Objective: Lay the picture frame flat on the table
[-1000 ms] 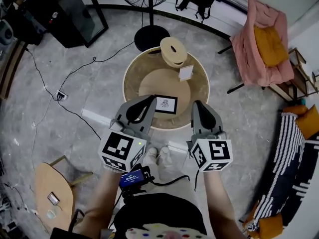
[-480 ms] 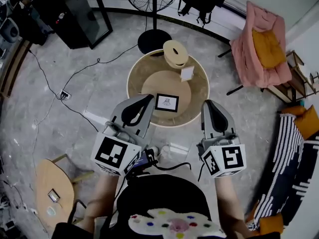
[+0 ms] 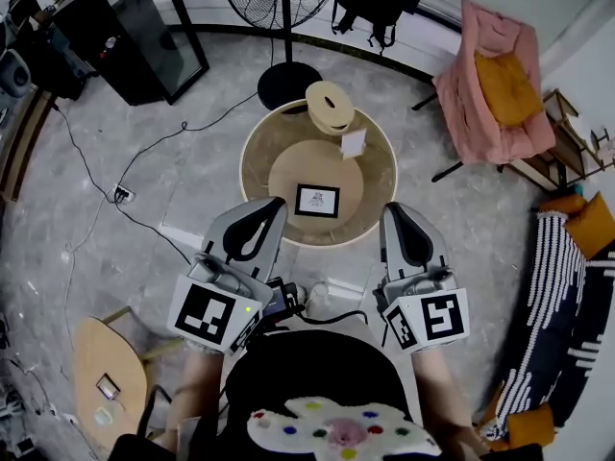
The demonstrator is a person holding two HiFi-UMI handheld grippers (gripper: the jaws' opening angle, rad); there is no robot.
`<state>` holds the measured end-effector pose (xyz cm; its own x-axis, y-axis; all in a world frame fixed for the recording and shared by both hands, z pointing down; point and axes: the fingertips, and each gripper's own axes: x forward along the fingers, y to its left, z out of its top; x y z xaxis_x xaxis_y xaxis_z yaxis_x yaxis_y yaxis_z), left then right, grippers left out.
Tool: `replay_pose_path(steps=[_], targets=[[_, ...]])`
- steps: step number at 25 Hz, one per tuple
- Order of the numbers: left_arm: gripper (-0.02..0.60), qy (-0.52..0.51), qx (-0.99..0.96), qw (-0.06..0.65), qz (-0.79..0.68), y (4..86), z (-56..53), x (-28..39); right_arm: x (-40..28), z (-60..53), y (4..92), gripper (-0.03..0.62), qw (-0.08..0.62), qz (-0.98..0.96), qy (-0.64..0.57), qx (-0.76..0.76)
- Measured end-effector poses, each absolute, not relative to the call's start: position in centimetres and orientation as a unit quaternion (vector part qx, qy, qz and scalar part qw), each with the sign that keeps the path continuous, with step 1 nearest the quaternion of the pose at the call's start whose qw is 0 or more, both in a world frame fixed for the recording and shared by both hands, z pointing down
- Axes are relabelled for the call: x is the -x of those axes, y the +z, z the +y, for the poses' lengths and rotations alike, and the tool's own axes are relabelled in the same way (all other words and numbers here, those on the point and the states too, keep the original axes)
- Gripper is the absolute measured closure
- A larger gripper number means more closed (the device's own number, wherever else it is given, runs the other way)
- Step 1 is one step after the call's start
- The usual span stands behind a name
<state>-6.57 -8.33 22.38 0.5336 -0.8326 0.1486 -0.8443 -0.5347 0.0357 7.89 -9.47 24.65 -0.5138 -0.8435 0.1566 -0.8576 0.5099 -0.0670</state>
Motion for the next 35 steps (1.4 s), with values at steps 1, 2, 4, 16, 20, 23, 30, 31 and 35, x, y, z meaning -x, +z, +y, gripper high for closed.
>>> replay_pose_path(steps=[1,2,4,16,20,23,30,31,35], targets=[[0.565,0.056,-0.874,0.054,-0.48,22.4,-8.2,6.6,-7.9,-9.4,24.6,0.554,0.054,-0.867,0.065,-0.49],[0.565,0.056,-0.874,0.055,-0.48,22.4,-8.1,6.6,-7.9,-9.3,24.6,0.554,0.055,-0.868,0.063,-0.49],[0.565,0.057,-0.875,0.049,-0.479,22.4,-8.1,6.6,-7.8,-9.3,24.4,0.554,0.057,-0.868,0.061,-0.489],[0.565,0.058,-0.876,0.065,-0.475,22.6,-8.2,6.3,-7.3,-9.6,24.1,0.554,0.063,-0.871,0.053,-0.484],[0.566,0.057,-0.876,0.06,-0.475,22.7,-8.4,6.5,-7.0,-9.7,24.1,0.556,0.065,-0.872,0.052,-0.483],[0.565,0.055,-0.875,0.068,-0.476,22.7,-8.5,6.6,-6.8,-9.8,24.1,0.556,0.066,-0.872,0.052,-0.482],[0.565,0.054,-0.878,0.059,-0.472,22.8,-8.4,6.8,-6.7,-9.6,24.0,0.556,0.066,-0.872,0.053,-0.483],[0.565,0.053,-0.878,0.059,-0.471,22.8,-8.4,6.7,-6.7,-9.5,24.0,0.556,0.066,-0.872,0.052,-0.483],[0.565,0.051,-0.878,0.069,-0.471,22.8,-8.4,6.6,-6.6,-9.5,23.9,0.556,0.068,-0.872,0.05,-0.482]])
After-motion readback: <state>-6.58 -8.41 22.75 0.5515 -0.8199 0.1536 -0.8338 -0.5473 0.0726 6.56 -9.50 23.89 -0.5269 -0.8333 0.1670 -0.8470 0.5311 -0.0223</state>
